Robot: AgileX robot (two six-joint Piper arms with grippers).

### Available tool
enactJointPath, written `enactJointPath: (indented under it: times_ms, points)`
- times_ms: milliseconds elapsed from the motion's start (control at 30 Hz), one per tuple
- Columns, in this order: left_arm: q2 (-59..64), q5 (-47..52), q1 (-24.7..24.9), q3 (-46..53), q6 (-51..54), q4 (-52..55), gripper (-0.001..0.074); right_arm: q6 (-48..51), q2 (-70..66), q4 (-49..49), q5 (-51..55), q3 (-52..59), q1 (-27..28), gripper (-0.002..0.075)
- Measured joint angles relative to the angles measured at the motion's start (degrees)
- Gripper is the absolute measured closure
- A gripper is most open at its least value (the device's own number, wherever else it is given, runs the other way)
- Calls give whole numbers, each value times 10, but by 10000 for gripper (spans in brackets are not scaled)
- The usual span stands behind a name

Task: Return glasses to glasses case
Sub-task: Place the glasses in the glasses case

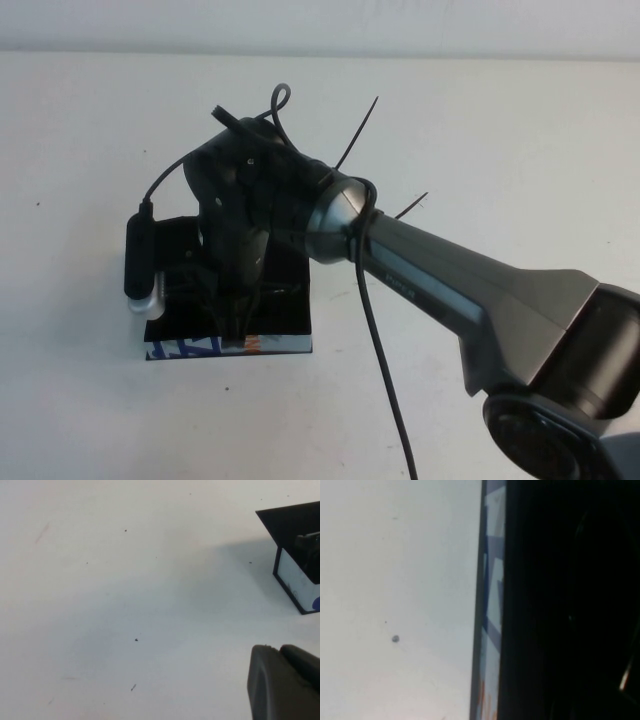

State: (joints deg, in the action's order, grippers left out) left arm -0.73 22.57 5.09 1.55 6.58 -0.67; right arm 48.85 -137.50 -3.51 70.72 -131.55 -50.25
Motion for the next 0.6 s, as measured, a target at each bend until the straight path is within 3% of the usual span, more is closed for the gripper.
enactJointPath:
  times_ms: [600]
  points:
    - [0,0,0,0,0,0,739,4,-10,0,-1,0,0,656]
